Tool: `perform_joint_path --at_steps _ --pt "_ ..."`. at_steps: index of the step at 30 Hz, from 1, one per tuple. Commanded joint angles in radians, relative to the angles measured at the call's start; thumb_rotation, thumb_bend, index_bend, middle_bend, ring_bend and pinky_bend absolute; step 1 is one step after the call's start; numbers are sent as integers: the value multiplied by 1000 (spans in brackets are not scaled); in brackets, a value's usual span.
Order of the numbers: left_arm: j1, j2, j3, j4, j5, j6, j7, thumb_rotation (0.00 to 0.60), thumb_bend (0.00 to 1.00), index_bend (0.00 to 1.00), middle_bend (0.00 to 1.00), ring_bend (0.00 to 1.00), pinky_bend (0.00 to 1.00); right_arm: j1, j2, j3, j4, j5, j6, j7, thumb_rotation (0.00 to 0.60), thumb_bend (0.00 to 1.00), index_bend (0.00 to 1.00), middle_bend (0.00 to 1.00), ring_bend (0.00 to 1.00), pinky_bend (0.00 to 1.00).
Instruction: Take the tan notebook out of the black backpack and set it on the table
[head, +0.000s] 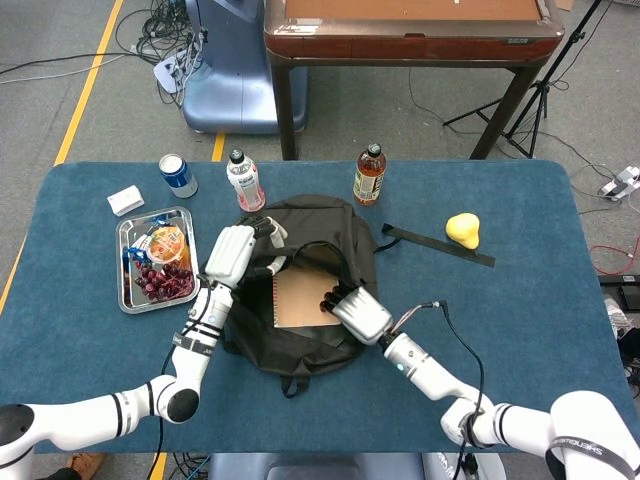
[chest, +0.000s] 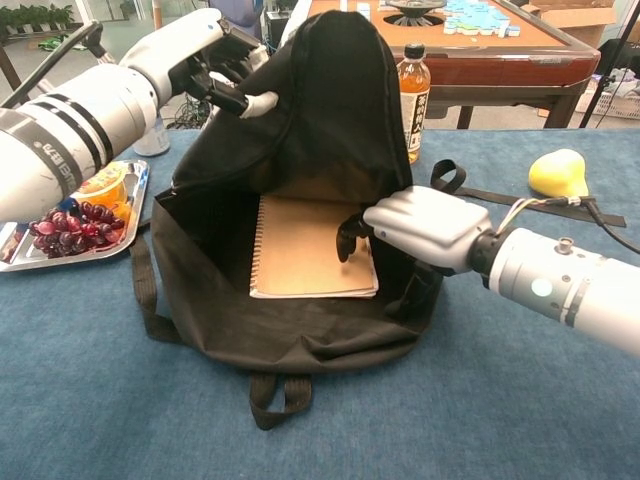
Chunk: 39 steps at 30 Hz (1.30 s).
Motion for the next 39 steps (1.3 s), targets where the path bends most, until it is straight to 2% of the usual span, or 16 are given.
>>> perform_joint_path --at_steps 1,10,26,39 --pt "-1 -2 0 2 -1 1 -1 600 348 758 423 306 190 16 -35 -20 61 -34 26 34 600 54 356 322 250 461" --pt "0 -2 2 7 -4 5 -5 600 348 759 423 306 190 46 -109 -24 209 -79 95 75 600 54 356 322 250 459" --pt "1 0 4 13 -10 3 -14 600 347 759 423 306 190 77 -194 -25 330 -60 86 90 600 79 356 322 245 457" --pt "2 -7 -11 29 -26 11 -26 600 347 756 423 306 190 113 -299 -17 504 -67 136 129 600 121 356 322 244 438"
